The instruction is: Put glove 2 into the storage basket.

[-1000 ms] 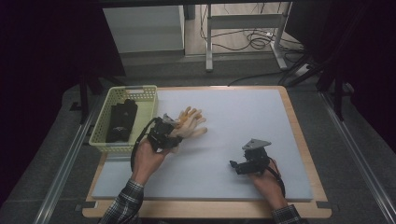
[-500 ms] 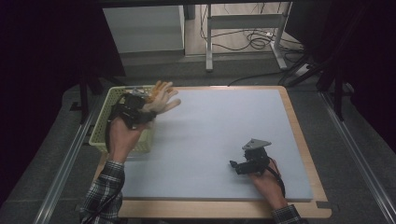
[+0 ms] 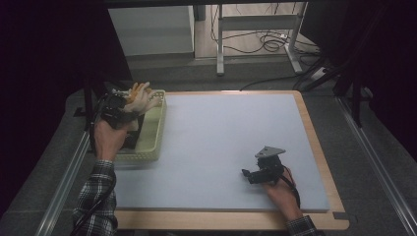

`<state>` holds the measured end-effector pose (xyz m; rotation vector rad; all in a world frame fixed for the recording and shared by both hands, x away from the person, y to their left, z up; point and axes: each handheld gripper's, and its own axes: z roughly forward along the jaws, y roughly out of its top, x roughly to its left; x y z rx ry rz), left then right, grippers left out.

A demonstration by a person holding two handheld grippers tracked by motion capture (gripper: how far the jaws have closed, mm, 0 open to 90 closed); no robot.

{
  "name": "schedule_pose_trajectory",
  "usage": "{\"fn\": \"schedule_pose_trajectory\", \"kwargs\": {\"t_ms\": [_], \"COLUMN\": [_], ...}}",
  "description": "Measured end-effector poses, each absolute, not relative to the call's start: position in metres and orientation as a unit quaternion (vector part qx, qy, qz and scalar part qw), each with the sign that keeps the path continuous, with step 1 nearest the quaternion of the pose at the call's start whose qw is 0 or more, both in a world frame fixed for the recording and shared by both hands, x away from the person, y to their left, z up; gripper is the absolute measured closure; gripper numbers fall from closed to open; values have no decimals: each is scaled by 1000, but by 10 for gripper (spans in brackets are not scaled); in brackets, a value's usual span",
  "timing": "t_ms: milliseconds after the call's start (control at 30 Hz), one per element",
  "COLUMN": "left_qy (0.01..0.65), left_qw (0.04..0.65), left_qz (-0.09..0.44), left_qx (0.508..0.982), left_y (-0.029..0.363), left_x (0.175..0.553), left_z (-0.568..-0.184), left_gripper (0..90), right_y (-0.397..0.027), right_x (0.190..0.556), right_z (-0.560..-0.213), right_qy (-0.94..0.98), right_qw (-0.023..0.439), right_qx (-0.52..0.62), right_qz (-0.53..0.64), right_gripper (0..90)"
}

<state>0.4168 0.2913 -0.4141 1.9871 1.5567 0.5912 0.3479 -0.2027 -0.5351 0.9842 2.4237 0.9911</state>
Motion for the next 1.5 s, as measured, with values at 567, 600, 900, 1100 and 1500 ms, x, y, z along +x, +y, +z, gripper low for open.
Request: {"fn": "schedule_pose_trajectory", "kwargs": {"t_ms": [567, 600, 900, 1100, 1500], "left_qy": [592, 591, 584, 576, 595], "left_qw": [208, 199, 174, 210, 192], "left_qz": [155, 143, 112, 145, 181], "left_qx": [763, 769, 785, 777, 759], "left_y": [277, 273, 269, 281, 296], "left_x": [469, 471, 475, 460, 456], "left_z": [-486, -490, -499, -471, -470], "left_gripper": [649, 644, 211, 92, 675], "right_y": [-203, -203, -203, -203, -203], "right_x": [348, 348, 348, 348, 348], "right_z": [-535, -535, -535, -535, -535], "right_qy": [853, 853, 853, 853, 853], "right_qw": [171, 171, 171, 171, 171], "right_qx": [347, 347, 347, 347, 347], "right_qz": [349, 349, 350, 349, 349], "right_gripper": [108, 108, 108, 108, 108]}}
